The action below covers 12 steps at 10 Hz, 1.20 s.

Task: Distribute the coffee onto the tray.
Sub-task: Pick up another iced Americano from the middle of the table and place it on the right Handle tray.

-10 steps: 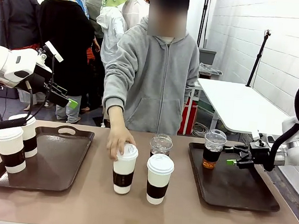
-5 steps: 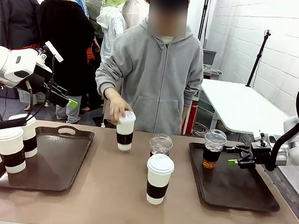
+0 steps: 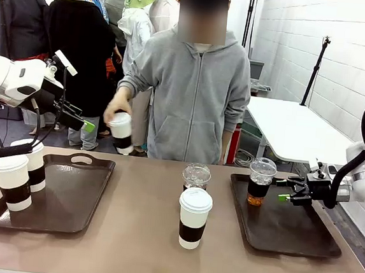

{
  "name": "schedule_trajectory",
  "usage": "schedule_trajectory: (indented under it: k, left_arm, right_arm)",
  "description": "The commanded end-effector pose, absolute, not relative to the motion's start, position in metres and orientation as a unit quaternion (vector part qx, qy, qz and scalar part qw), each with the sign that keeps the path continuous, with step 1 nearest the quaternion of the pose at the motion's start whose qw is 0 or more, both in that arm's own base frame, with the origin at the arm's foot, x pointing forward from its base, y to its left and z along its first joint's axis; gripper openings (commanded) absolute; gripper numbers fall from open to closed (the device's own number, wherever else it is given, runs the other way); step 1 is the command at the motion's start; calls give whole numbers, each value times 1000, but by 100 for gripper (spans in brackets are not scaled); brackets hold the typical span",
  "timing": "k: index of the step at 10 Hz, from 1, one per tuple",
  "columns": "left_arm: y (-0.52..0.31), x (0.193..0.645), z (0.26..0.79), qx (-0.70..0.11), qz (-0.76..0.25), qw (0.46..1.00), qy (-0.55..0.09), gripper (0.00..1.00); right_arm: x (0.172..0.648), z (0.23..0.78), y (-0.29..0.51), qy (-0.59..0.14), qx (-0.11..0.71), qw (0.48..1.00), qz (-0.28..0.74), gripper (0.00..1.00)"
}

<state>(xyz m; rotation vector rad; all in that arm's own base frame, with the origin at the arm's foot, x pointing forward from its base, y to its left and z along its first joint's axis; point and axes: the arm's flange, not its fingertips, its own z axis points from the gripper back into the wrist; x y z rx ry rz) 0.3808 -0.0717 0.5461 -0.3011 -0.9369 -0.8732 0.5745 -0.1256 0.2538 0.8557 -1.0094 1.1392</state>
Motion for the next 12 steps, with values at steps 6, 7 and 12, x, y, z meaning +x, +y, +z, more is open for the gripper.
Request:
schedule_trajectory:
  k: [6,7,12]
  left_arm:
    - [-70,382,544,-143,-403,792,-435,100]
    - [-70,382,544,-143,-403,792,-435,100]
    - [-70,382,544,-143,-403,792,-435,100]
  right_arm:
    - [576,275,-132,-441,348,653,507,100]
    - [573,282,-139,-441,336,658,510,100]
    - [539,299,-167,-421,308,686,508,100]
